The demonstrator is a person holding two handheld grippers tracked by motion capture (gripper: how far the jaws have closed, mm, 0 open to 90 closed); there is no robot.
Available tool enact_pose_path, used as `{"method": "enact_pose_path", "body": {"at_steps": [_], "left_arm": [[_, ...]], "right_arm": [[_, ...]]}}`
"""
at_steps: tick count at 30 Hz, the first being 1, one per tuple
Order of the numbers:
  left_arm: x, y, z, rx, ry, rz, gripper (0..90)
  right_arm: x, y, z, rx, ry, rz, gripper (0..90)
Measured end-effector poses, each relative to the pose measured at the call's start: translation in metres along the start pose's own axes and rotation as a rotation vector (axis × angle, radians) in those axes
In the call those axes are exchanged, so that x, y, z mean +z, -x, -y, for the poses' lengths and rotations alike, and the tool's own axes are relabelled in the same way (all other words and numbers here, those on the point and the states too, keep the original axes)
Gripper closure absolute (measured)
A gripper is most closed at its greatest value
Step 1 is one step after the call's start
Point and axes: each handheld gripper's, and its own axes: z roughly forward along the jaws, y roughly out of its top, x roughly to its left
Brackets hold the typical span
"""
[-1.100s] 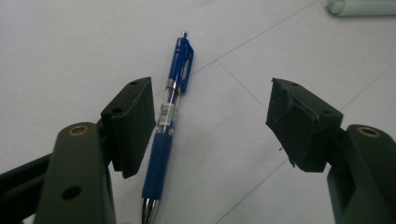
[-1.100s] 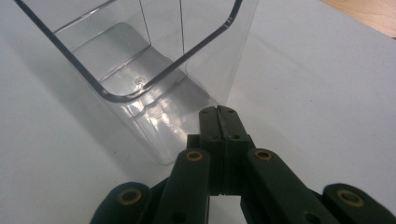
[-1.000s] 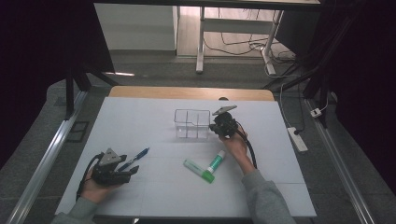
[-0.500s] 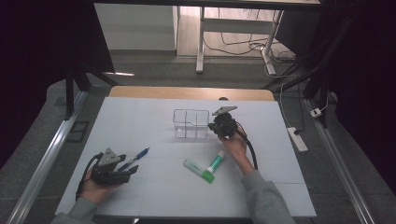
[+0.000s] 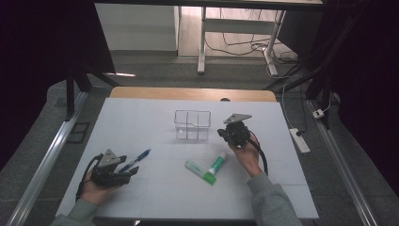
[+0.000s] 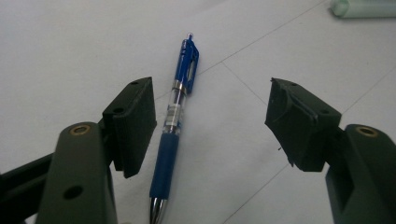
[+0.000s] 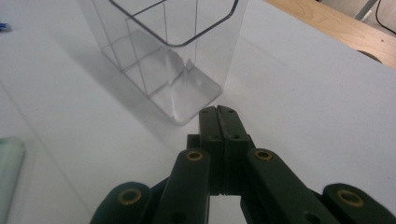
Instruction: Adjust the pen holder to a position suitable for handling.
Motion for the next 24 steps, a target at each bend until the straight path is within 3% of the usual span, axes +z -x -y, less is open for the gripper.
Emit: {"method": "enact_pose_path", "body": {"at_steps": [8,14,17,24], "left_arm": [[0.001,-0.001,0.0,-0.002,-0.001,-0.001,32.9],[0.003,-0.001,-0.001,-0.002,-0.006,0.0,33.8],[0.003,-0.003,-0.001,-0.017,-0.009,0.004,34.2],[0.002,-0.006,0.0,-0.033,-0.004,0.009,34.4]], "right_arm": [[-0.029,0.005,0.019,0.028,0.036,-0.042,88.2],[-0.052,0.013,0.04,0.089,0.059,-0.085,64.3],[-0.061,0.016,0.049,0.105,0.064,-0.079,54.0],[-0.082,0.011,0.065,0.084,0.07,-0.052,45.0]]}}
